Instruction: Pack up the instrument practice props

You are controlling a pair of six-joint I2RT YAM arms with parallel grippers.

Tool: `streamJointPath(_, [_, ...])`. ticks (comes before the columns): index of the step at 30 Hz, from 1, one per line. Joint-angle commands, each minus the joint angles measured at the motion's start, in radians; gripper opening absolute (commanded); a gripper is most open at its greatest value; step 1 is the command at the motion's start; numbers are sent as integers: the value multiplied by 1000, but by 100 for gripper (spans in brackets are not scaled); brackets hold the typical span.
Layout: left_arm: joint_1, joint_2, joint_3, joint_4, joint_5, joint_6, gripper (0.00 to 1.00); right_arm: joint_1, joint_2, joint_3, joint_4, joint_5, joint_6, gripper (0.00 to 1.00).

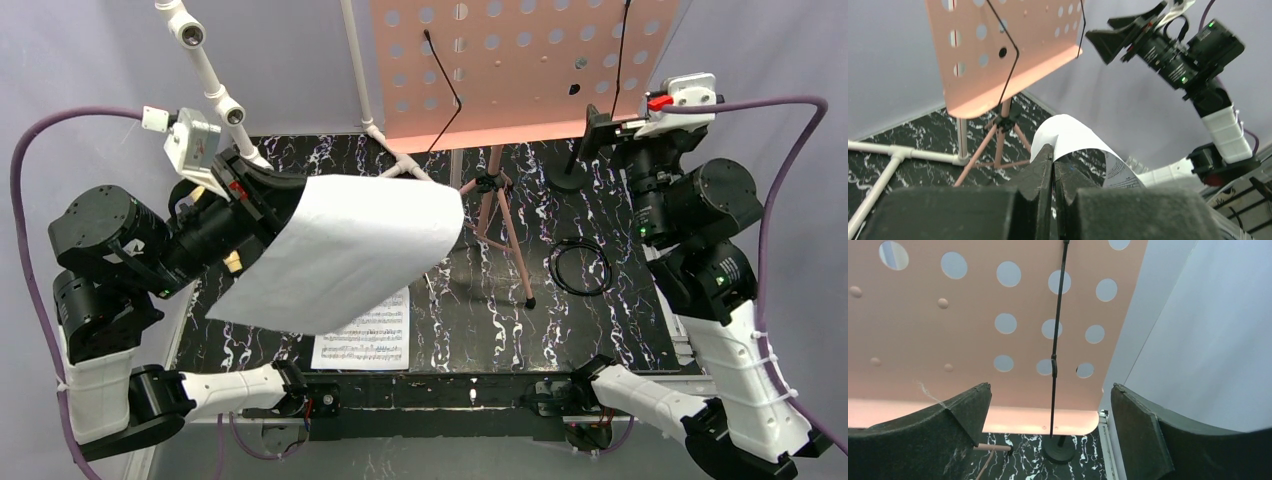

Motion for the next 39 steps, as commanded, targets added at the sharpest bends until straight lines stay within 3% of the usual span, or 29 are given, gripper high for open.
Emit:
streamJointPath(1, [1, -41, -65, -106, 31, -5, 0, 1, -52, -36, 18, -40, 13, 99])
streamJointPath(11, [1, -40, -247, -348, 18, -46, 0, 1, -126, -111, 2, -70, 18, 99])
streamJointPath(23, [37, 148, -407, -612, -120, -113, 0, 1, -159, -199, -6, -141, 19, 99])
streamJointPath(28, [239, 151, -534, -563, 55, -107, 0, 2, -164, -255, -16, -278, 20, 99])
streamJointPath(39, [499, 108, -732, -435, 382, -138, 0, 1, -160, -360, -59, -545, 52, 99])
